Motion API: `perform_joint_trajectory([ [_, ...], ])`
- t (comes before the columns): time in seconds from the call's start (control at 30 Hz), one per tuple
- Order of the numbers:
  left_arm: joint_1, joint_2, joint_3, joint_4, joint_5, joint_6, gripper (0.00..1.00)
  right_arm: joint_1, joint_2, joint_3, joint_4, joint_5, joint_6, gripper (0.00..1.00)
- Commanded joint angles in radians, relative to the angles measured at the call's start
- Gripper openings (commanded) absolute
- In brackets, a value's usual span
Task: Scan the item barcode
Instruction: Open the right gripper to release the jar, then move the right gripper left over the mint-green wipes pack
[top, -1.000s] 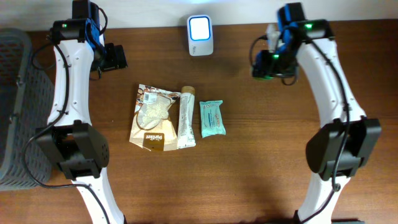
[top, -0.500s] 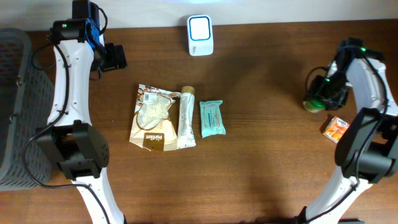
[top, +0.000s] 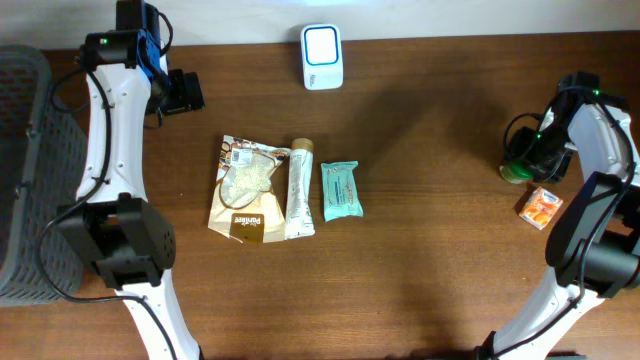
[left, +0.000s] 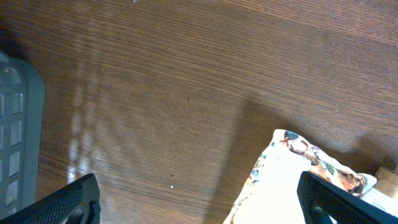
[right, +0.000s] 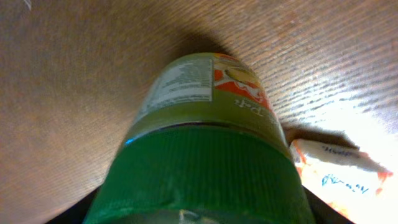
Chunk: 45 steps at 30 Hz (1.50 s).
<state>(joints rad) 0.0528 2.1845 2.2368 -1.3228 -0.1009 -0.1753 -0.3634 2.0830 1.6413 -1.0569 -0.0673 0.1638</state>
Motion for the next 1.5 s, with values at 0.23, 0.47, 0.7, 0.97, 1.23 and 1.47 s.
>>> perform_joint_trajectory([
  [0.23,0.002,0.0,0.019,0.002,0.007,0.016,0.99,-0.003,-0.001,0.13,-0.087,0.03,0.003,0.98],
  [0.47,0.002,0.0,0.019,0.002,0.007,0.016,0.99,0.046,-0.001,0.532,-0.396,-0.108,0.002,0.98],
  [0.7,0.002,0.0,0.019,0.002,0.007,0.016,0.99,0.215,0.0,0.691,-0.51,-0.262,-0.045,0.98],
  [0.97,0.002,0.0,0.019,0.002,0.007,0.016,0.99,0.464,0.001,0.336,-0.33,-0.283,-0.105,0.97],
  [1.23,0.002,0.0,0.019,0.002,0.007,0.016,0.99,0.584,0.001,0.022,-0.034,-0.452,-0.104,0.86],
  [1.47,0.002,0.0,0.019,0.002,0.007,0.016,0.99,0.655,0.001,-0.167,0.197,-0.509,-0.041,0.75],
])
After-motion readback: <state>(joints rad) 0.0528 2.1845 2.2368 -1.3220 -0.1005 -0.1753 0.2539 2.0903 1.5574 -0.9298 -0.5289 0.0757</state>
